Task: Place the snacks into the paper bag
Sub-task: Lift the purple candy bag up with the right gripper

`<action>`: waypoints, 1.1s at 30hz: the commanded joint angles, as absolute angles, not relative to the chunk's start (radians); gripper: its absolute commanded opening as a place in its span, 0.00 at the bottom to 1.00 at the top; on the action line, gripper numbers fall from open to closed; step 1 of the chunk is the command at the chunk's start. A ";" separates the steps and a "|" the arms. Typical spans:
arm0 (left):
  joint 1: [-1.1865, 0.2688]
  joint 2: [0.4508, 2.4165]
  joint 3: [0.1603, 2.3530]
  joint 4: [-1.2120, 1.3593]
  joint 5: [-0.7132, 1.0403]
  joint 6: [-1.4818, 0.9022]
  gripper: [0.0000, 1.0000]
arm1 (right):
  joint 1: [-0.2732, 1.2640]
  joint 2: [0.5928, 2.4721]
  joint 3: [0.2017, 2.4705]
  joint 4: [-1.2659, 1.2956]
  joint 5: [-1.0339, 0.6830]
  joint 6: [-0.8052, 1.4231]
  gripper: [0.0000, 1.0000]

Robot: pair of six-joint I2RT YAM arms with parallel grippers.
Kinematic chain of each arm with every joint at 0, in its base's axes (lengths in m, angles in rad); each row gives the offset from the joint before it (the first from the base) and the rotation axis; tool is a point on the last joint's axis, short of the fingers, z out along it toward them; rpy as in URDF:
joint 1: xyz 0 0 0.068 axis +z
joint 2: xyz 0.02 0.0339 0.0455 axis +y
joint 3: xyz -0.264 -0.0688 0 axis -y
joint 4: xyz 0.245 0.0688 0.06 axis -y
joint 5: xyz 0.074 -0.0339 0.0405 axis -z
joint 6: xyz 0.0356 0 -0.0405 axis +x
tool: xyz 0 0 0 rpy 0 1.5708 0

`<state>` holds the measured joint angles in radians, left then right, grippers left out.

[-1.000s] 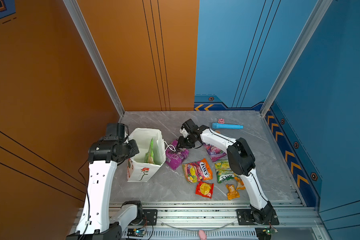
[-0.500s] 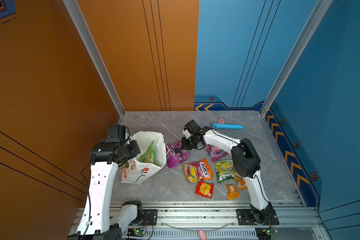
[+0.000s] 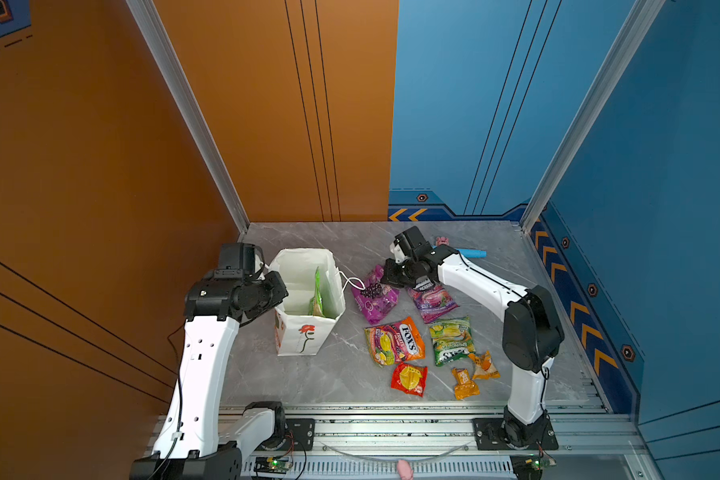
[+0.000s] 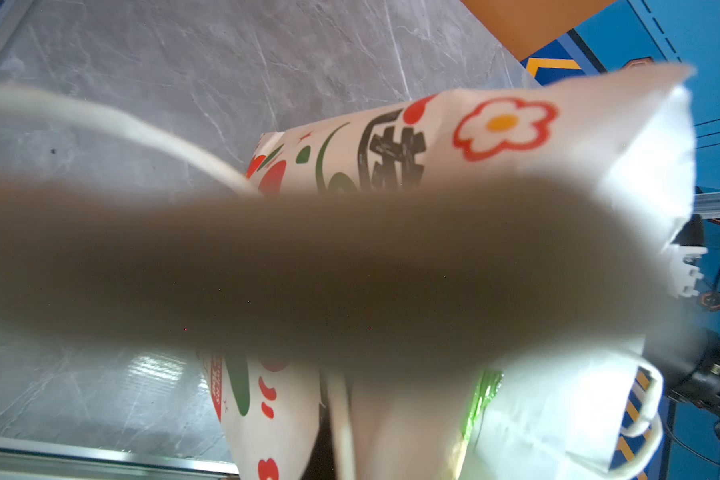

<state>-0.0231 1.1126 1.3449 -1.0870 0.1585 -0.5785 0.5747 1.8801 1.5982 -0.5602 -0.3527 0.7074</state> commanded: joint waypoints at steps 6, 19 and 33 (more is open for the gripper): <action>-0.171 1.176 1.353 -0.891 0.141 -0.734 0.00 | 0.503 1.696 1.538 -0.528 -0.316 0.751 0.00; -0.261 1.275 1.396 -0.899 0.052 -0.674 0.00 | 0.431 1.515 1.525 -0.546 -0.266 0.781 0.00; -0.265 1.274 1.399 -0.911 0.017 -0.663 0.00 | 0.455 1.423 1.716 -0.574 -0.162 0.797 0.00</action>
<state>-0.2565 1.2751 1.3659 -0.9096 0.0525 -0.6807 0.4393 1.4982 1.6268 -0.6289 -0.2150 0.7868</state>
